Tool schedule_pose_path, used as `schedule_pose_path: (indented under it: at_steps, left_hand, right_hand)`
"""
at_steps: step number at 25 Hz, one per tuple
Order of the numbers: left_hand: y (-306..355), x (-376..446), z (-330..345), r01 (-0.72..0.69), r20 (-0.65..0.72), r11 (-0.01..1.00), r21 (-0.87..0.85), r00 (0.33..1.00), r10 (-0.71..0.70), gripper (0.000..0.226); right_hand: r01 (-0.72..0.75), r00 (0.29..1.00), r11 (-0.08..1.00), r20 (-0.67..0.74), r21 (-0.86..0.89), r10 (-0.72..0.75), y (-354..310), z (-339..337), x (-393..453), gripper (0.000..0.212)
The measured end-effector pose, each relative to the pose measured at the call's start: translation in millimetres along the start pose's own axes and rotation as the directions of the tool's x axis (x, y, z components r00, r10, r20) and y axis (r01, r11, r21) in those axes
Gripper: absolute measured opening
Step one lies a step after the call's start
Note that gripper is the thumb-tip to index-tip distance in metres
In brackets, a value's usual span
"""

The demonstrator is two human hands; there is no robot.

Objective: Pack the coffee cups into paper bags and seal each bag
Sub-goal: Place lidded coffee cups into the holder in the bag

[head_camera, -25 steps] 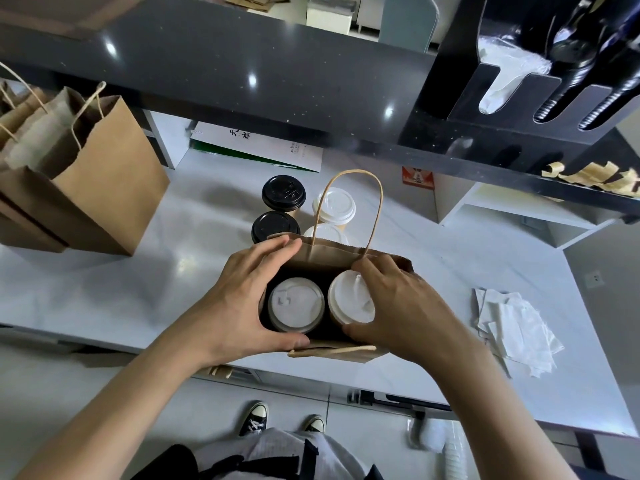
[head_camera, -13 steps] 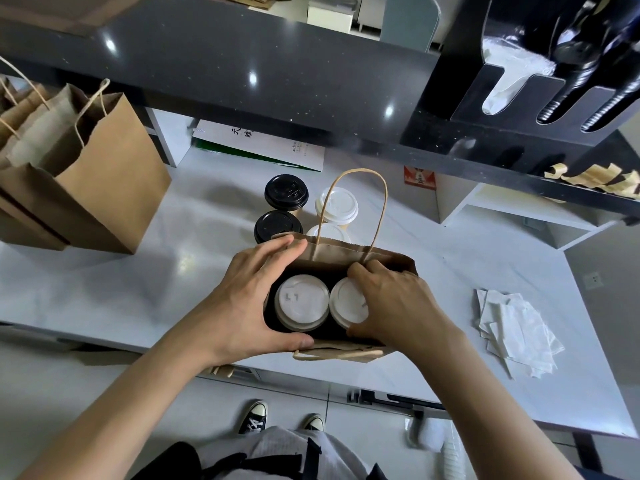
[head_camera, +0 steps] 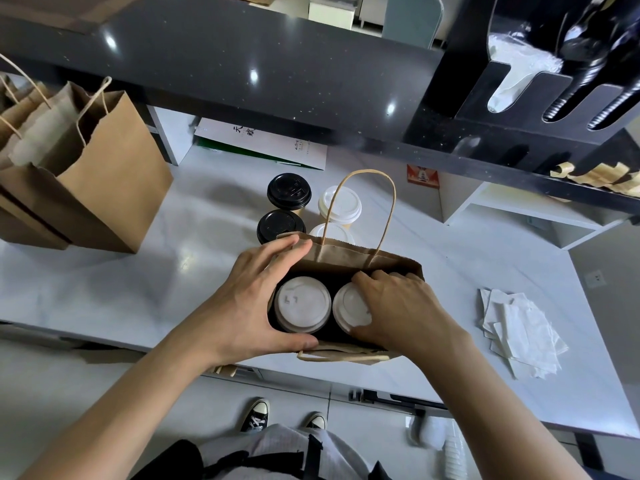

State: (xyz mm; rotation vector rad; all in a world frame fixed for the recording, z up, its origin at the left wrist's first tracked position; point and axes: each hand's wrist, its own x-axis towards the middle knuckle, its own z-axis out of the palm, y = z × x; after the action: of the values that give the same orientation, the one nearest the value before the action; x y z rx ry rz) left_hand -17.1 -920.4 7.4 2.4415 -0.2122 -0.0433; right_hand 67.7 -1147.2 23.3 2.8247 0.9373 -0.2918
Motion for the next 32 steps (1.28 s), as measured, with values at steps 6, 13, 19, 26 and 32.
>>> schedule_pose_path:
  at_steps: [6, 13, 19, 26, 32]
  left_hand:
    - [-0.3, 1.5, -0.4, 0.004, 0.006, 1.0, 0.001, 1.0, -0.004, 0.123]
    - [-2.4, 3.7, 0.0, -0.009, 0.011, 1.0, 0.0, 1.0, 0.009, 0.123]
    - [-6.8, 2.9, -0.2, -0.03, 0.01, 1.0, -0.006, 0.999, 0.03, 0.121]
    - [-10.9, 4.2, 2.1, -0.065, 0.004, 0.998, -0.019, 0.998, 0.065, 0.117]
    - [-10.8, 11.3, 5.4, -0.131, 0.023, 0.991, -0.025, 0.991, 0.131, 0.115]
  right_hand:
    - [-0.017, 0.997, 0.994, 0.076, -0.104, 0.025, -0.9, -2.8, 8.1, 0.044]
    - [-0.027, 0.993, 0.975, 0.103, -0.221, 0.05, -12.5, 6.6, 16.7, 0.039]
    - [-0.06, 0.997, 0.996, 0.052, -0.068, 0.063, -12.7, 5.2, 6.7, 0.05]
    - [-0.117, 0.967, 0.97, -0.2, 0.212, 0.16, 5.1, 0.6, -19.6, 0.033]
    - [-0.378, 0.777, 0.813, -0.325, 0.443, 0.539, 5.8, 11.6, -60.0, 0.025]
